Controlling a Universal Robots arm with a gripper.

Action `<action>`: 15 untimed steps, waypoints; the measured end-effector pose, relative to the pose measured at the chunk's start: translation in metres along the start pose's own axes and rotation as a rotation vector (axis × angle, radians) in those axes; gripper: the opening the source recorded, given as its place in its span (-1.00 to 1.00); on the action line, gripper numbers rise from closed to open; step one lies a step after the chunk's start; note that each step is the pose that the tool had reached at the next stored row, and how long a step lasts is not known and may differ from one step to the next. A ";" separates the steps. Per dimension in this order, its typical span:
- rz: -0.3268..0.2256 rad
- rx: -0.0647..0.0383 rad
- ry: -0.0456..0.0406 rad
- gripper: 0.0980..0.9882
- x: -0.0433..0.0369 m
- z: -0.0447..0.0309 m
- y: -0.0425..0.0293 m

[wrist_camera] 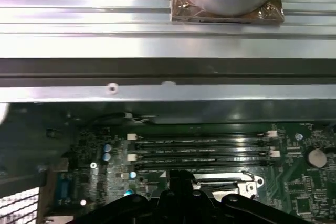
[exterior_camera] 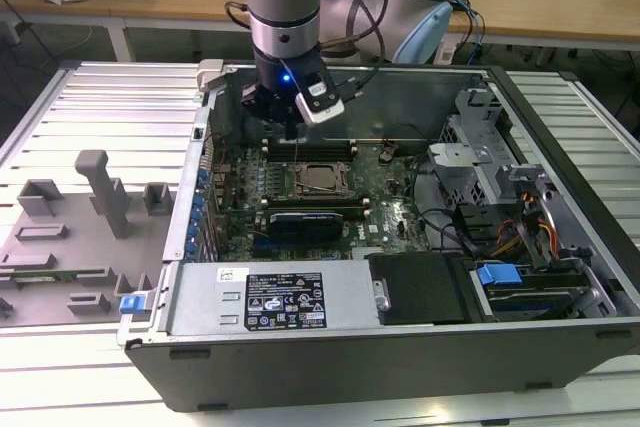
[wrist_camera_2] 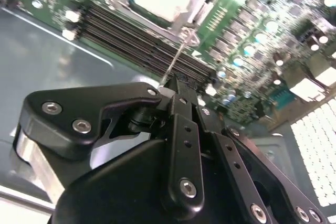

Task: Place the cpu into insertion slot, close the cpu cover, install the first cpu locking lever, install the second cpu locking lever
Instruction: 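Install the first cpu locking lever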

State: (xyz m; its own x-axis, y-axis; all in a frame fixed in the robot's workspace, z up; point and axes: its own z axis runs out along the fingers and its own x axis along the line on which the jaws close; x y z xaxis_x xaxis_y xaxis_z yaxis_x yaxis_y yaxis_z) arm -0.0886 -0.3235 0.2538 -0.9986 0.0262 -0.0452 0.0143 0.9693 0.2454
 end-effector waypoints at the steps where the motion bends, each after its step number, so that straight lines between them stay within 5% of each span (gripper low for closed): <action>1: 0.000 0.000 -0.0001 -0.98 -0.0060 0.0005 0.0000; 7: 0.000 0.000 -0.0026 -0.98 -0.0145 0.0019 -0.0001; 11: -0.017 0.001 -0.0653 -0.98 -0.0136 0.0031 -0.0004; 12: -0.026 0.002 -0.0960 -0.98 -0.0131 0.0032 -0.0005; 13: -0.032 0.003 -0.1159 -0.98 -0.0127 0.0033 -0.0005; 15: -0.038 0.002 -0.1373 -0.98 -0.0117 0.0038 -0.0006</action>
State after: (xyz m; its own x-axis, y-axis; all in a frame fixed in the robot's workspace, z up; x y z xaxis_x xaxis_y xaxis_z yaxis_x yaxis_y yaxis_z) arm -0.0767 -0.3235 0.2505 -0.9822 0.0225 -0.1865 -0.0231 0.9709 0.2386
